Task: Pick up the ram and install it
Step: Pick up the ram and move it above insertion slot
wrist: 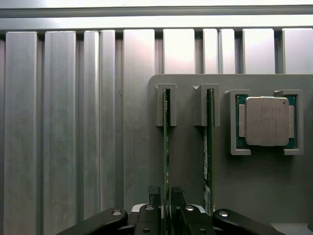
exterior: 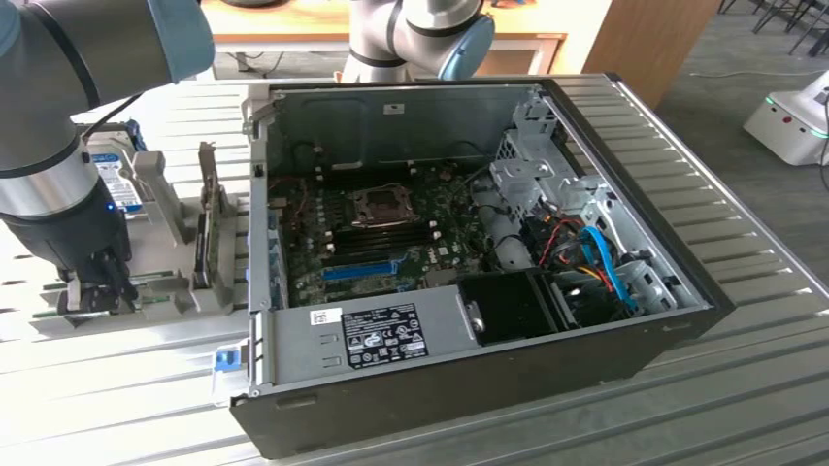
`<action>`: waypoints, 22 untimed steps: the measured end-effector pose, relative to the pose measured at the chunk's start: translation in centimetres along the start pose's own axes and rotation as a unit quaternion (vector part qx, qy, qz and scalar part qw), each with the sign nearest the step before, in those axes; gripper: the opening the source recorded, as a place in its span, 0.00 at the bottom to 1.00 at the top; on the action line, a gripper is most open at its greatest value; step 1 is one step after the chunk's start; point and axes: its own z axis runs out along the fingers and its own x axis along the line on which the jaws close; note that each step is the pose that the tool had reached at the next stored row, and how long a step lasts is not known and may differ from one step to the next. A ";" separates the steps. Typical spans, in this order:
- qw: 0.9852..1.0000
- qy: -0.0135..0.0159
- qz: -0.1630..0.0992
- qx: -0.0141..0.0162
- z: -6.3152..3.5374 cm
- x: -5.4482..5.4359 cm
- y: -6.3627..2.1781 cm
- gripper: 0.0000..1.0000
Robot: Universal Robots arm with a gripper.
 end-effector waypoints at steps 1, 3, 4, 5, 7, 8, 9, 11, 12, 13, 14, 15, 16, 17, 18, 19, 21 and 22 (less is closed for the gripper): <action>1.000 0.000 0.000 0.000 0.00 0.0 0.00 0.23; 1.000 0.000 0.000 0.000 0.00 0.0 0.00 0.23; 1.000 0.000 0.000 0.000 0.00 0.0 0.00 0.23; 1.000 0.000 0.000 0.000 0.00 0.0 0.00 0.23; 1.000 0.000 0.000 0.000 0.00 0.0 0.00 0.23; 1.000 0.000 0.000 0.000 0.00 0.0 0.00 0.23; 1.000 0.000 0.000 0.000 0.00 0.0 0.00 0.23; 1.000 0.000 0.000 0.000 0.00 0.0 0.00 0.23; 1.000 0.000 0.000 0.000 0.00 0.0 0.00 0.23; 1.000 0.000 0.000 0.000 0.00 0.0 0.00 0.23; 1.000 0.000 0.000 0.000 0.00 0.0 0.00 0.23; 1.000 0.000 0.000 0.000 -0.01 0.0 0.00 0.23; 1.000 0.000 0.000 0.000 -0.01 0.0 0.00 0.23; 1.000 0.000 0.000 0.000 -0.01 0.0 0.00 0.23; 1.000 0.000 0.000 0.000 -0.01 0.0 0.00 0.23; 1.000 0.000 0.000 0.000 -0.01 0.0 0.00 0.23; 1.000 0.000 0.000 0.000 -0.01 0.0 0.00 0.23; 1.000 0.000 0.000 0.000 -0.01 0.0 0.00 0.23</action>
